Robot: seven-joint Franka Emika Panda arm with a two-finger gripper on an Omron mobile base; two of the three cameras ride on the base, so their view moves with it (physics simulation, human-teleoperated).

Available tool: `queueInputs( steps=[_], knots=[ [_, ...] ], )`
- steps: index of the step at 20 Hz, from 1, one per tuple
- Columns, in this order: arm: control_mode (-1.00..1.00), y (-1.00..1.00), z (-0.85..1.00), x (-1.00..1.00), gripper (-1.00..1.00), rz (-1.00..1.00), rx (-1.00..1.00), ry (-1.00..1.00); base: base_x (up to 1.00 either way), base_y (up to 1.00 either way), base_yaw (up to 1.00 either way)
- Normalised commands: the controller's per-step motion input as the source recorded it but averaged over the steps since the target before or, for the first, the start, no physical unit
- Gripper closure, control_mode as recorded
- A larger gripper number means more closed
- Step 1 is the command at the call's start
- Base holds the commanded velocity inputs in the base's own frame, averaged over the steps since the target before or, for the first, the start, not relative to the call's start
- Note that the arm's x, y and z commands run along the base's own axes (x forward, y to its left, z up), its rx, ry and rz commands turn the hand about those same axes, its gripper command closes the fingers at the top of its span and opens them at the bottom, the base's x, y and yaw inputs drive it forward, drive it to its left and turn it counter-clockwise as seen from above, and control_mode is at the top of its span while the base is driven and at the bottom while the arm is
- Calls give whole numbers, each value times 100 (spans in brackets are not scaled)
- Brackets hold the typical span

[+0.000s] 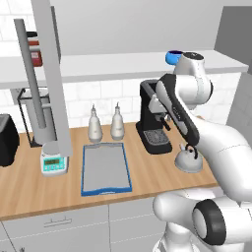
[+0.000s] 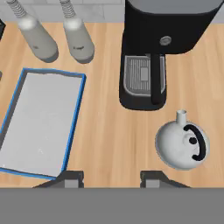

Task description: Pick the kettle from the counter and place it on the tray. Then pick the mug from the cabinet and place it on the tray. Then close the cabinet doors.

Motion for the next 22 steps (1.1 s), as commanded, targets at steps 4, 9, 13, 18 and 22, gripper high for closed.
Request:
queueInputs(
  steps=[4,9,13,18,22],
  knots=[
    [-100,2,0,-15,-100,0,-8,-25,0,0,0],
    [-100,-9,17,-67,-100,-1,0,-80,0,0,0],
    [-100,-26,58,-44,-100,-5,0,-81,0,0,0],
    [-100,-36,71,-7,-100,-3,0,-56,0,0,0],
    [-100,-45,67,28,-100,-8,3,-22,0,0,0]
  ],
)
